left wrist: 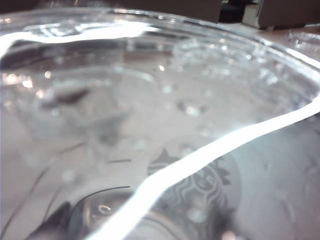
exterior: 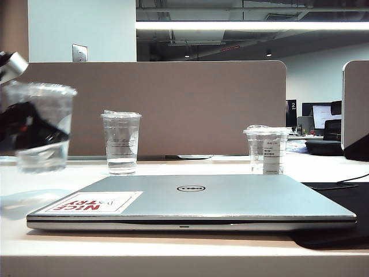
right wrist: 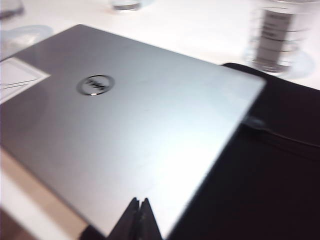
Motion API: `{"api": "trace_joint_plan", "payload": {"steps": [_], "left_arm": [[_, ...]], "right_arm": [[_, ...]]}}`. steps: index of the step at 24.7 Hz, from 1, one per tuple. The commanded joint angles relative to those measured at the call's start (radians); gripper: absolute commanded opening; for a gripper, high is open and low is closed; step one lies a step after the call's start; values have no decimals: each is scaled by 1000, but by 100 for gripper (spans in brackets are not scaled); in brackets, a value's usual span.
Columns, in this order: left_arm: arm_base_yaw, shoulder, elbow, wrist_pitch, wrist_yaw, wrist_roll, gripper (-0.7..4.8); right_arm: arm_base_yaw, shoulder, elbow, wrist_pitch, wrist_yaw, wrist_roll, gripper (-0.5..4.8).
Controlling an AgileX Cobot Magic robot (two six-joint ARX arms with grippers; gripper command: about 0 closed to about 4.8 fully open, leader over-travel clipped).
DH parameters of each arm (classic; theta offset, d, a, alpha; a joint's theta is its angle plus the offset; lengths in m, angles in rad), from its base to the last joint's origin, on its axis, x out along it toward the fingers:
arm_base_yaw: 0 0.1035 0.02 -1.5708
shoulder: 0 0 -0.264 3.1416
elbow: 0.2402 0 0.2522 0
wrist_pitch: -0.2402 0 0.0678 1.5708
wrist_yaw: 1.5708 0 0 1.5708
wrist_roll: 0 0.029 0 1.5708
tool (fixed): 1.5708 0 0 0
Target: Pick up the coffee cup on the middle and place it on the left side of the laptop.
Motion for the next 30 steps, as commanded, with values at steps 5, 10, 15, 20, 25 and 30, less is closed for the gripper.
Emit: {"api": "trace_joint_plan", "payload": {"steps": [5, 10, 15, 20, 25, 30], "left_arm": [[8, -4, -64, 58, -14, -3, 341], [9, -2, -65, -9, -85, 31, 340], [8, 56, -64, -9, -78, 49, 340], [8, 78, -64, 2, -79, 49, 342], [8, 77, -65, -23, -81, 48, 405], [8, 77, -65, -53, -81, 47, 475]], "right_arm": [[92, 1, -4, 18, 1, 2, -5], [121, 2, -4, 18, -3, 2, -5], [121, 2, -4, 18, -2, 2, -5], [121, 2, -4, 18, -3, 2, -5], [121, 5, -4, 18, -2, 2, -5], [121, 5, -4, 18, -2, 2, -5]]}}
